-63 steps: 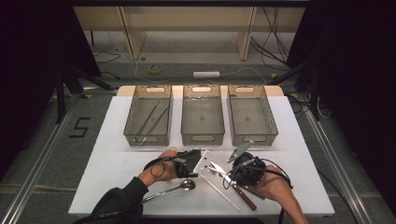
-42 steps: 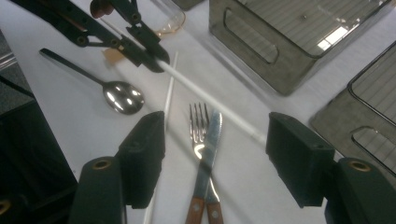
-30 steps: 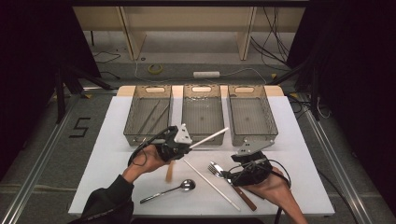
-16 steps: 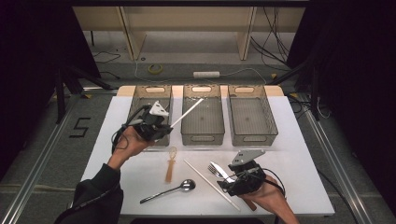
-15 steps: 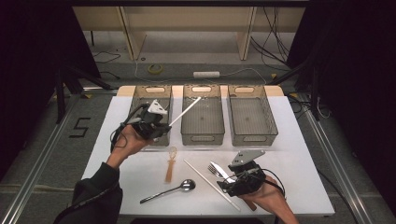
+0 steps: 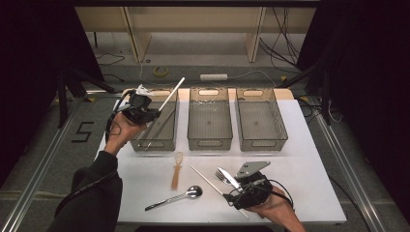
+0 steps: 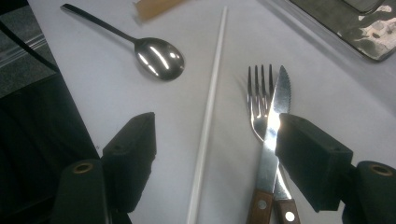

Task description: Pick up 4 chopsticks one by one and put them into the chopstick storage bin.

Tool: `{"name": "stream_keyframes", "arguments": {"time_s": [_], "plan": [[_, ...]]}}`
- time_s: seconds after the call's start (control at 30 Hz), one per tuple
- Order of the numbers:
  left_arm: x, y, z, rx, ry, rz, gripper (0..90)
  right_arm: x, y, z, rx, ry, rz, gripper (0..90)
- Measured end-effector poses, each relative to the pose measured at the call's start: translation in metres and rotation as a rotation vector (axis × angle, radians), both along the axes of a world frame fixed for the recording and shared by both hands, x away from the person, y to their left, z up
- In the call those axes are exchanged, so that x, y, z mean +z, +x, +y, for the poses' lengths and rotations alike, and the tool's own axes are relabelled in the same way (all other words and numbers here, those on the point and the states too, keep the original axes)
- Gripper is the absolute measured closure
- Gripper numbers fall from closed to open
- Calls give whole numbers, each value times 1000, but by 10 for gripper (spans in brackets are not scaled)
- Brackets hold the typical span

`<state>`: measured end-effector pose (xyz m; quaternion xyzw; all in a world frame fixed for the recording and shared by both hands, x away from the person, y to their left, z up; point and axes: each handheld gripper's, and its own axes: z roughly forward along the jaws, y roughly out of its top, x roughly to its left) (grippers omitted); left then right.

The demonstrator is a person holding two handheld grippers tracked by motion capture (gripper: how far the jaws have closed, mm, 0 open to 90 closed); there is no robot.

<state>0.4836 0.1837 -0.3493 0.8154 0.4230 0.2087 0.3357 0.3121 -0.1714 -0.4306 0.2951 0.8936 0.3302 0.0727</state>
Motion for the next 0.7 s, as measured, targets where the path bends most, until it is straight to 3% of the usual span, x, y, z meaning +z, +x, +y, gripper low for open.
{"name": "stream_keyframes", "arguments": {"time_s": [0.3, 0.7], "plan": [[-23, 25, 18, 100, -44, 9, 846, -2, -1, 2, 16, 0, 11, 292], [-41, 36, 24, 143, -48, 25, 846, -3, -4, 4, 28, -12, 18, 288]]}}
